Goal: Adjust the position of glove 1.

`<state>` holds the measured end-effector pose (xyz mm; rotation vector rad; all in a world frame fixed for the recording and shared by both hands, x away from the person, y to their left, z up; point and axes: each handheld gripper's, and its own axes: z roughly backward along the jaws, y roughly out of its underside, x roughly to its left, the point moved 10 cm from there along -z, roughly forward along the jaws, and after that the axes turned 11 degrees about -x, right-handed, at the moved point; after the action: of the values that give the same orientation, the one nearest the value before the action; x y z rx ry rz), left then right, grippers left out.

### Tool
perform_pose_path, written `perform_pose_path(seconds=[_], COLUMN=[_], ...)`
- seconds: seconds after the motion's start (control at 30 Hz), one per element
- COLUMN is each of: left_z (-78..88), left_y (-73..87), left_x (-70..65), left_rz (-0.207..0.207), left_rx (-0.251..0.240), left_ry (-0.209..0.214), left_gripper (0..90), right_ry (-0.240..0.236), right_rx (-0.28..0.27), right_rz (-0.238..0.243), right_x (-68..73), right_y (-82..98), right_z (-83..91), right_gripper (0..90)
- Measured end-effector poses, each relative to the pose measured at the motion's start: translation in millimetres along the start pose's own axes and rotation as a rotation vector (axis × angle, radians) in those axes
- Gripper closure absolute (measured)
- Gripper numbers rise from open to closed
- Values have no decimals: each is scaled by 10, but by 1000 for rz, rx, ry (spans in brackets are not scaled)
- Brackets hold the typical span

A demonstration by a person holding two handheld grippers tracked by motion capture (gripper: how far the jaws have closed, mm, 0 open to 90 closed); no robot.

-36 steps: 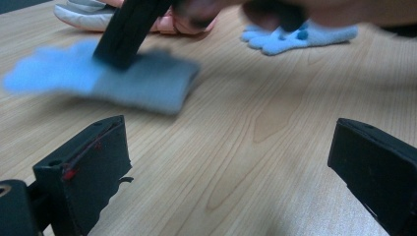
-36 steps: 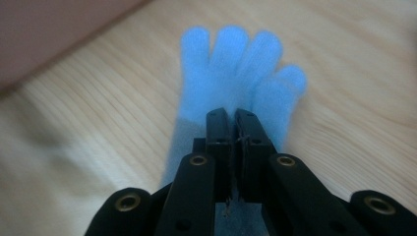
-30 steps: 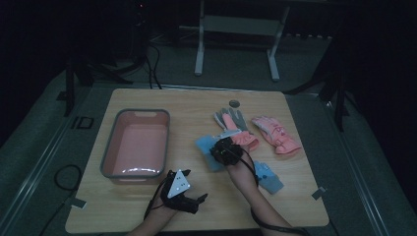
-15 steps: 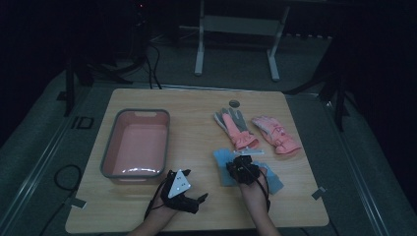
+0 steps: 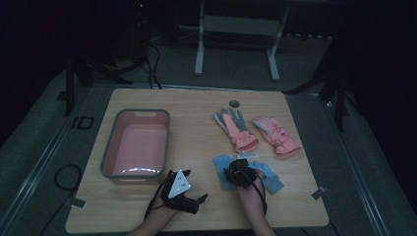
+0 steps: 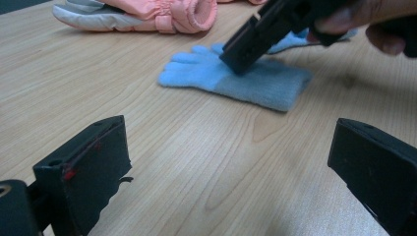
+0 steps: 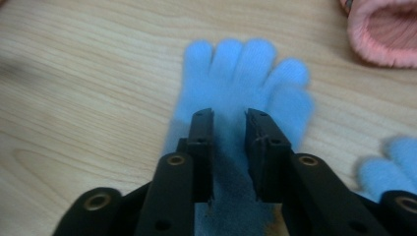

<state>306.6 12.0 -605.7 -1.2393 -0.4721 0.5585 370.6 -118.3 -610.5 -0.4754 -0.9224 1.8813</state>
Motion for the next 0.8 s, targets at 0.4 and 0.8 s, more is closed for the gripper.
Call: perform_pose_path(seconds=[0.4,0.8], left_z=[-2,-2], left_y=[1,2], left_x=[2,2], left_rz=[5,10], left_rx=[2,2], left_ry=[4,8], left_gripper=[23,23], right_ry=[-67,-174], right_rx=[-42,-57], right_rz=[138,219], right_x=[-273,-874], right_y=[-229,-219], right_z=[184,514], right_gripper=[629,612])
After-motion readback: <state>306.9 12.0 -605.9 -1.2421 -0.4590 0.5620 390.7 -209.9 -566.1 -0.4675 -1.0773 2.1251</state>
